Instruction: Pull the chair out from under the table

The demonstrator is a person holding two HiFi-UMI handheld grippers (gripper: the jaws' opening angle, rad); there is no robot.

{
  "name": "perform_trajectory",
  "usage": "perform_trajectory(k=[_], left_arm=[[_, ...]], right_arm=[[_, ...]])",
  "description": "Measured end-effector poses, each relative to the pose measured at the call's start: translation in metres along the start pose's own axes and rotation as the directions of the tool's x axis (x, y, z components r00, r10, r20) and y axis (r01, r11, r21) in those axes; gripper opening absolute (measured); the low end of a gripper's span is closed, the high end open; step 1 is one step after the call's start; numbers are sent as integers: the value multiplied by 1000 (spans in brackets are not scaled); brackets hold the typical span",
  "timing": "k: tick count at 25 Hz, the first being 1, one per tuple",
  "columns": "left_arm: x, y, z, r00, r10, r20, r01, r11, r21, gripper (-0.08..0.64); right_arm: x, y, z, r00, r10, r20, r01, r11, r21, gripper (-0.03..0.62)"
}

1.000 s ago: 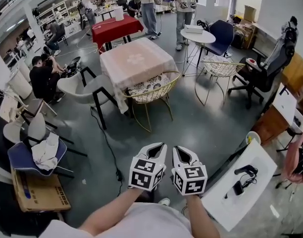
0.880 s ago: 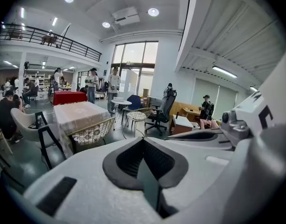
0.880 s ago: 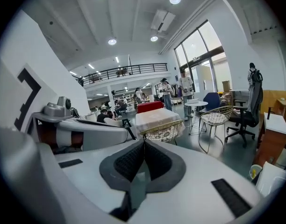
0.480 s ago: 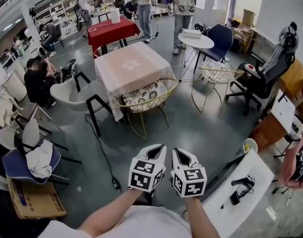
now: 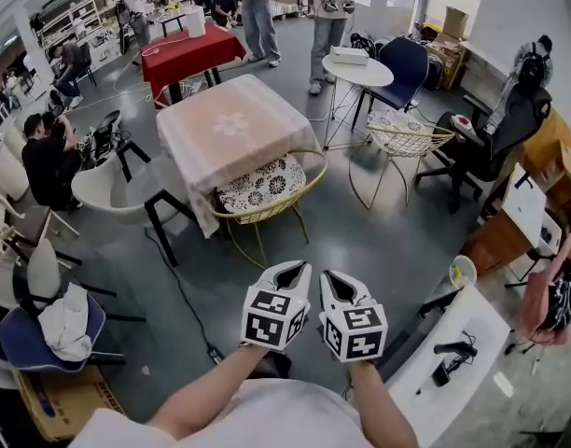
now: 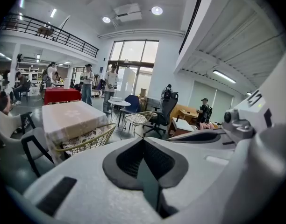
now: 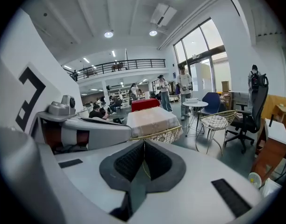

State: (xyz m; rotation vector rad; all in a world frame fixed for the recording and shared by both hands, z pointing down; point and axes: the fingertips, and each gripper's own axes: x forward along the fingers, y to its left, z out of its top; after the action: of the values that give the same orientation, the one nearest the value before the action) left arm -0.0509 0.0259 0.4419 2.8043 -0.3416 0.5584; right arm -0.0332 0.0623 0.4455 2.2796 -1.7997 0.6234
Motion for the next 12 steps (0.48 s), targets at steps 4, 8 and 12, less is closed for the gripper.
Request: perform_trajectory(k=[4, 8, 12], left_arm=[[13, 29, 13, 1000, -22, -1, 22, 1000, -21, 5], [20, 60, 25, 999, -34, 26, 35, 998, -45, 5], [24, 90, 33, 999, -29, 41, 32, 997, -64, 5]], right_arm=[[29, 2, 13, 999, -19, -27, 19, 1000, 4, 2], [57, 8, 29, 999, -33, -29, 33, 999, -14, 2], [83, 14, 45, 999, -36, -29, 35, 999, -30, 2]])
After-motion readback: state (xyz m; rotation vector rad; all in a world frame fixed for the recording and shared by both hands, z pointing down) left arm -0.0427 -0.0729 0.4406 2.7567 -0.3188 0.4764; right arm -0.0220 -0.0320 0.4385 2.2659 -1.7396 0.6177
